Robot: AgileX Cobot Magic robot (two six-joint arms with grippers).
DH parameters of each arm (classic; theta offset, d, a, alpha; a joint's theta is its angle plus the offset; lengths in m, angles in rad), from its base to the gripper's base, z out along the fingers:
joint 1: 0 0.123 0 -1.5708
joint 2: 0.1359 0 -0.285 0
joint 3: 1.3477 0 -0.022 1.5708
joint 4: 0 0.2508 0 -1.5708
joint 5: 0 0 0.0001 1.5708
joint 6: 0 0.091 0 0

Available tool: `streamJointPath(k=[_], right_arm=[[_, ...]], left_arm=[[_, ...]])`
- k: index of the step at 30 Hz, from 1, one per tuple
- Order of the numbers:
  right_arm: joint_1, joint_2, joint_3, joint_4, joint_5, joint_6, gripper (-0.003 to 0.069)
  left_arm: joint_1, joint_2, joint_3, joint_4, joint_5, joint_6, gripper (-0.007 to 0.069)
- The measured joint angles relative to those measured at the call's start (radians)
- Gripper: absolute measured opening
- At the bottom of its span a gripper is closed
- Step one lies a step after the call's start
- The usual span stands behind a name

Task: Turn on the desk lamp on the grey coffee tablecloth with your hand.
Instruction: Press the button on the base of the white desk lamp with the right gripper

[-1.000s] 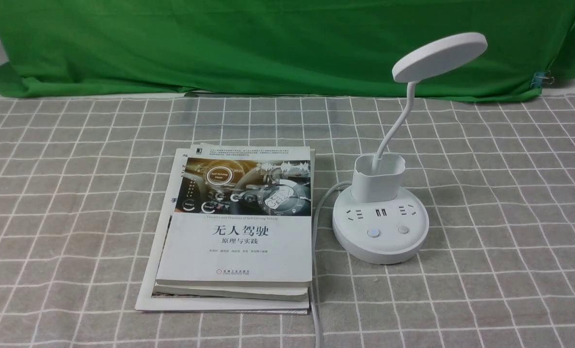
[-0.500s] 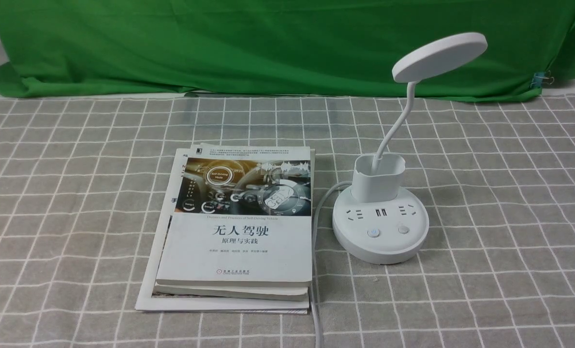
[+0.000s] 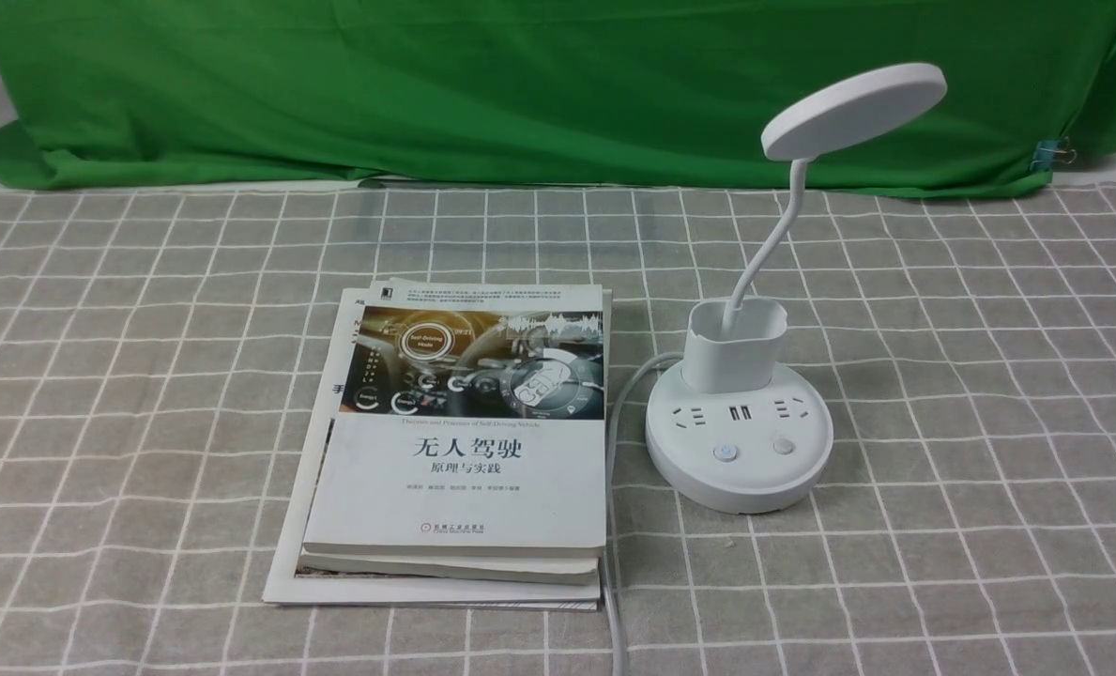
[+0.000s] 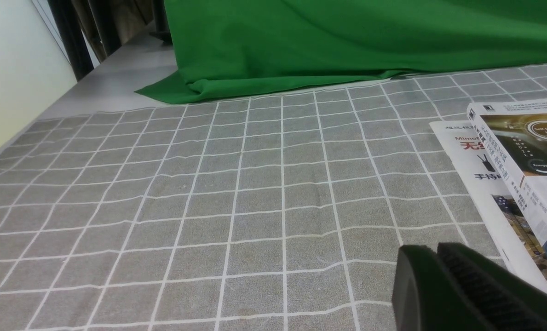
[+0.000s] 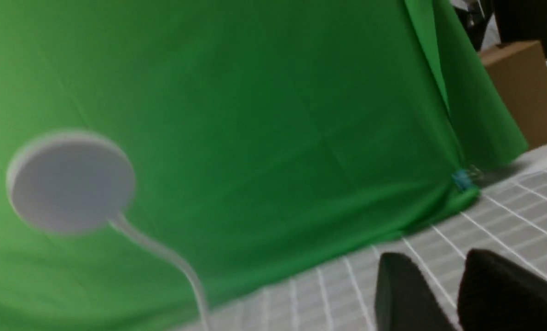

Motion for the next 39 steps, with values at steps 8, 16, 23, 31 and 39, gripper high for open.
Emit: streamJointPath(k=[8, 16, 23, 31, 39], right_arm=[[0.011, 0.075, -0.097, -0.002, 0.203, -0.021, 0.0129], [0.089, 0.611, -0.556, -0.004, 0.801, -0.353, 0.0051], [0.153, 1.051, -0.775, -0.002, 0.911, -0.44, 0.0051], [0.363, 1.451, -0.975, 0.008, 0.825, -0.482, 0.0051], [0.379, 1.702, -1.143, 0.007, 0.817, -0.502, 0.0031]], left_arm=[[0.0, 0.0, 0.0, 0.0, 0.0, 0.0, 0.0019], [0.0, 0.0, 0.0, 0.0, 0.0, 0.001, 0.0019], [0.0, 0.0, 0.0, 0.0, 0.0, 0.001, 0.0019], [0.0, 0.0, 0.0, 0.0, 0.0, 0.001, 0.0019], [0.0, 0.0, 0.0, 0.0, 0.0, 0.001, 0.0019]])
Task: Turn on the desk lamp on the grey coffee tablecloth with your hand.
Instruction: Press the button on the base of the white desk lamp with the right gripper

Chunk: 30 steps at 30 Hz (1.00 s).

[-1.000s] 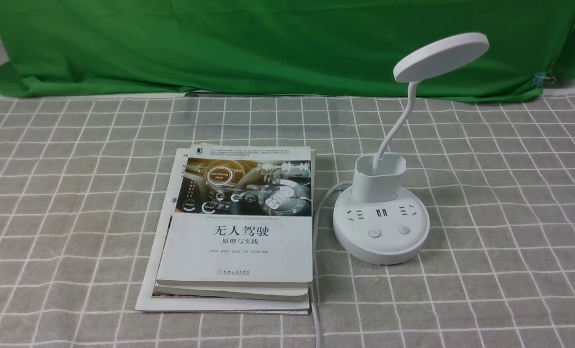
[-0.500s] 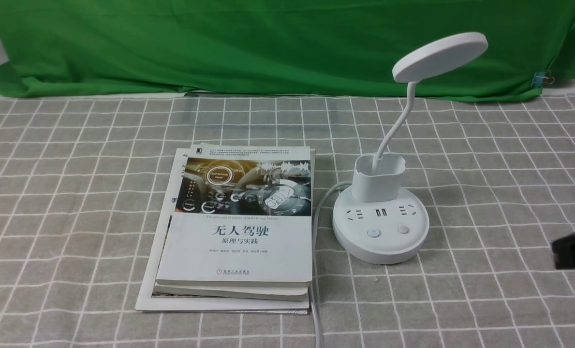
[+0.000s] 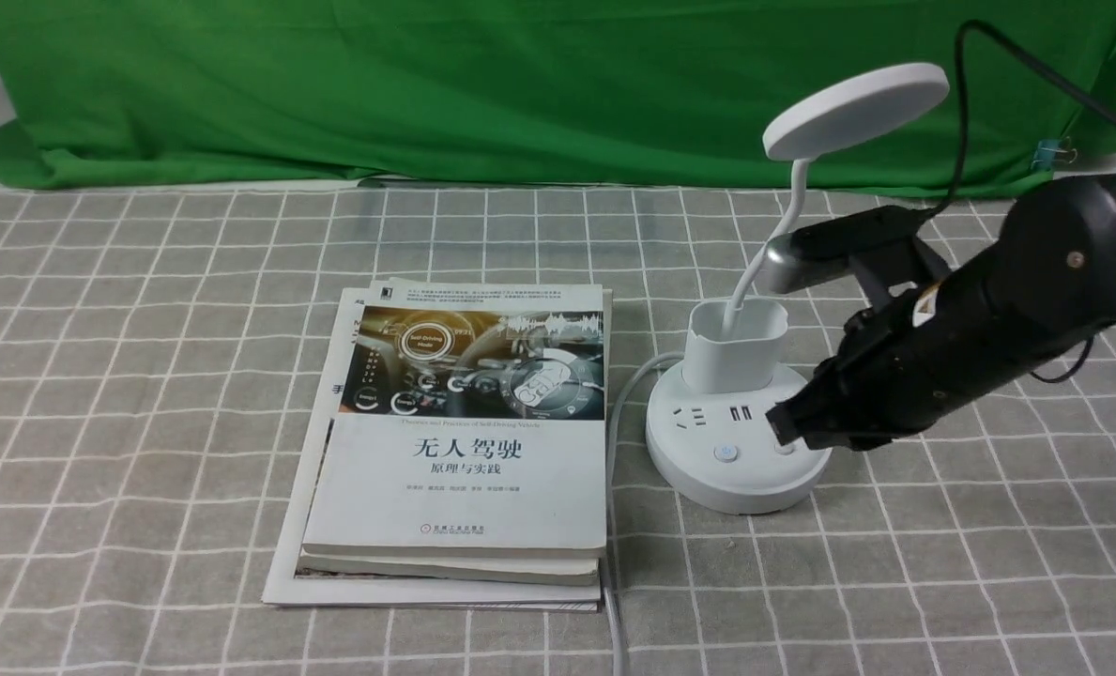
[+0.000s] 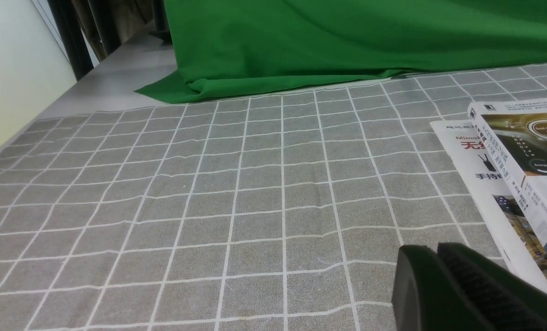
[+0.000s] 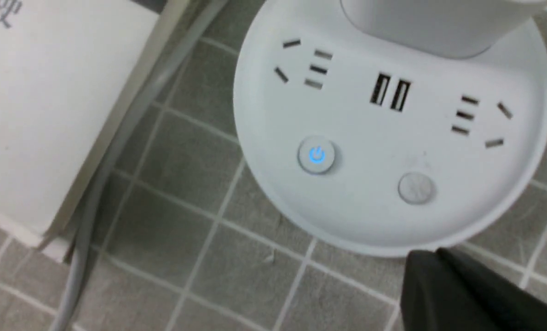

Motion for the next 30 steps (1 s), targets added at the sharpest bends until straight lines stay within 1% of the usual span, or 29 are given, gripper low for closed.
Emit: streamJointPath(k=[7, 18, 25, 30], right_arm=[[0.0, 0.1, -0.071, -0.001, -0.002, 0.0, 0.0032], [0.0, 0.179, -0.086, 0.001, -0.021, 0.0, 0.0033], [0.0, 0.167, -0.085, 0.002, -0.02, 0.0, 0.0033], [0.0, 0.067, -0.08, 0.004, 0.018, 0.0, 0.0033]], left_arm=[[0.0, 0.0, 0.0, 0.0, 0.0, -0.001, 0.0019], [0.0, 0.0, 0.0, 0.0, 0.0, -0.001, 0.0019], [0.0, 0.0, 0.0, 0.0, 0.0, -0.001, 0.0019], [0.0, 0.0, 0.0, 0.0, 0.0, 0.0, 0.0019]])
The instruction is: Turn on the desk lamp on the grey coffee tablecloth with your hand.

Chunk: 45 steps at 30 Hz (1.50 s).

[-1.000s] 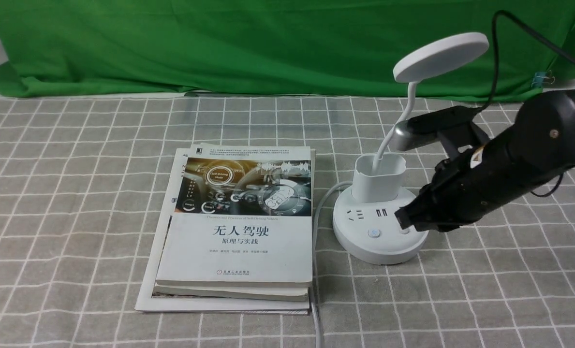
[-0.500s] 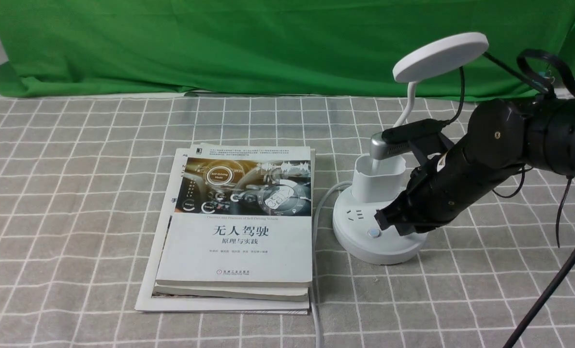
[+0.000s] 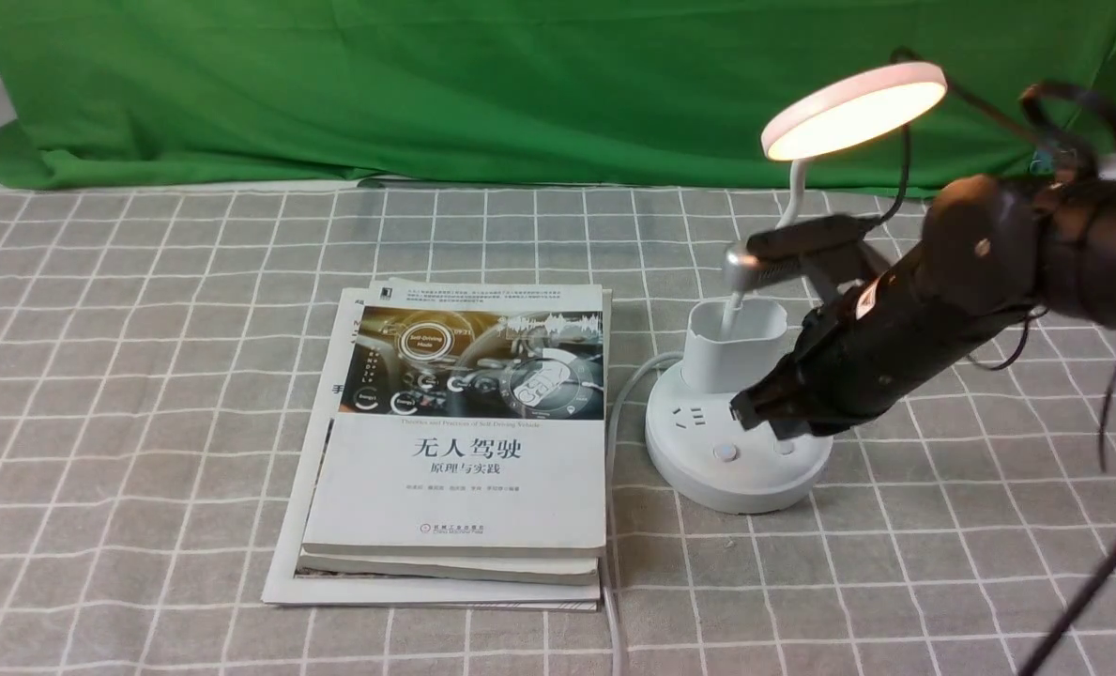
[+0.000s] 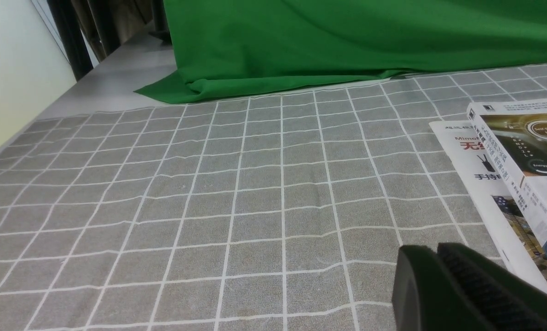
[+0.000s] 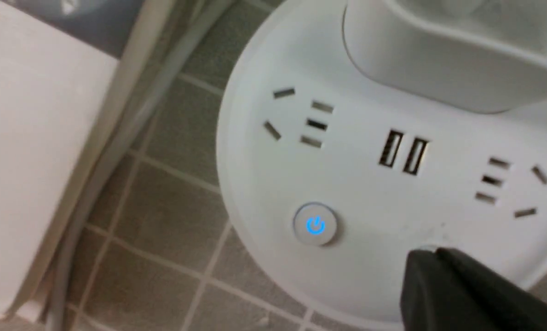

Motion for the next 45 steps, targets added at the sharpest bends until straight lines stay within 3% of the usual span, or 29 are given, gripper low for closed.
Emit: streamJointPath(k=[18, 29, 34, 40, 45], right_arm=[[0.0, -0.637, 0.416, 0.002, 0.086, 0.072, 0.0041], [0.0, -0.851, 0.435, -0.011, 0.084, 0.092, 0.0062], [-0.023, -0.957, 0.525, -0.045, -0.066, 0.084, 0.0027], [-0.212, -1.353, 0.925, -0.067, -0.412, 0.041, 0.0027], [-0.294, -1.573, 1.12, -0.07, -0.481, 0.031, 0.0027]], left_arm=[[0.0, 0.0, 0.0, 0.0, 0.0, 0.0, 0.0019], [0.0, 0.0, 0.0, 0.0, 0.0, -0.002, 0.0019], [0.0, 0.0, 0.0, 0.0, 0.0, -0.001, 0.0019], [0.0, 0.0, 0.0, 0.0, 0.0, -0.001, 0.0019], [0.0, 0.0, 0.0, 0.0, 0.0, -0.001, 0.0019]])
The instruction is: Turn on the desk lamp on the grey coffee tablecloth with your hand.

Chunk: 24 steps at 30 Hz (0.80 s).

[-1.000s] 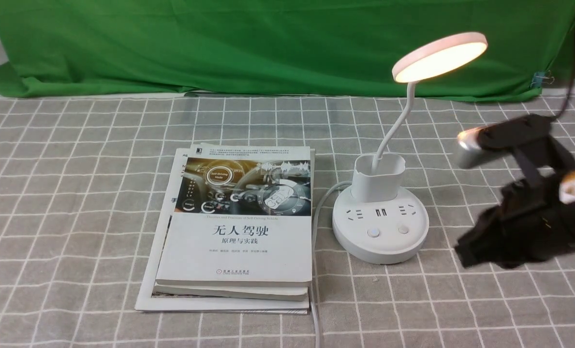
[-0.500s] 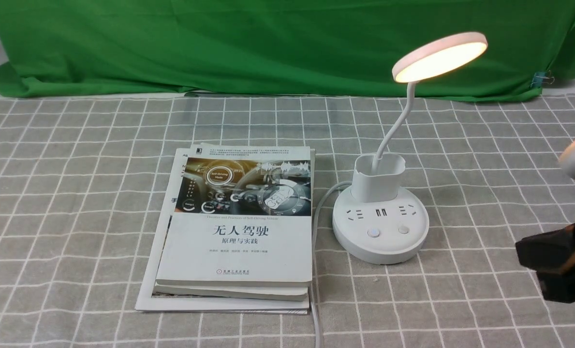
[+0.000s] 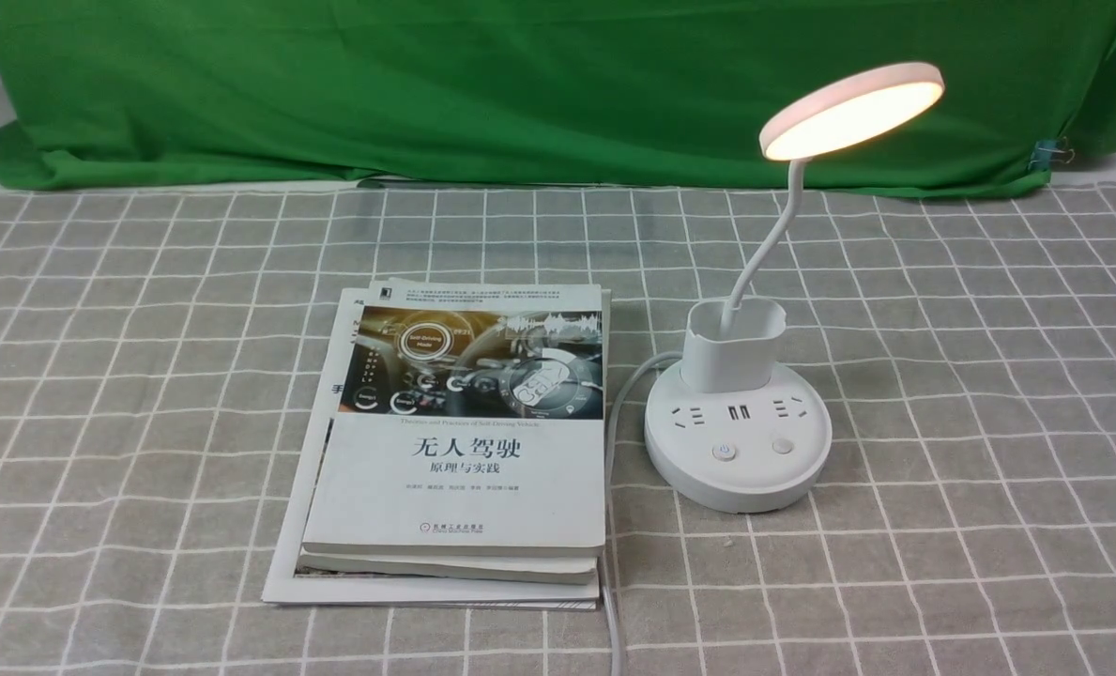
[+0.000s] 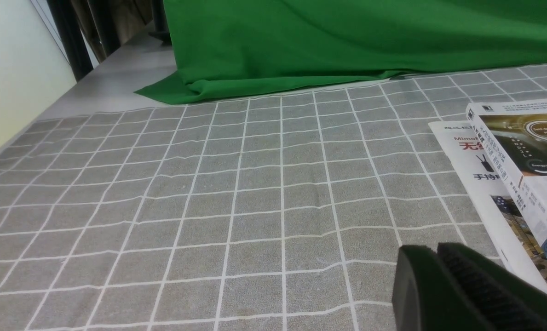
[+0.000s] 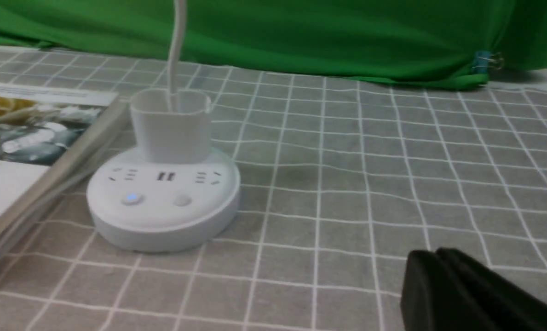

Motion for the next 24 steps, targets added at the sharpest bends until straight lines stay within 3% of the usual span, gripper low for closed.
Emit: streamJointPath(k=[8, 24], right_arm=[[-0.036, -0.189, 0.102, -0.001, 0.026, -0.004, 0.0027], [-0.036, -0.196, 0.102, -0.001, 0.05, -0.005, 0.0054]], left_arm=[[0.0, 0.0, 0.0, 0.0, 0.0, 0.0, 0.0019], [0.0, 0.0, 0.0, 0.0, 0.0, 0.0, 0.0019]])
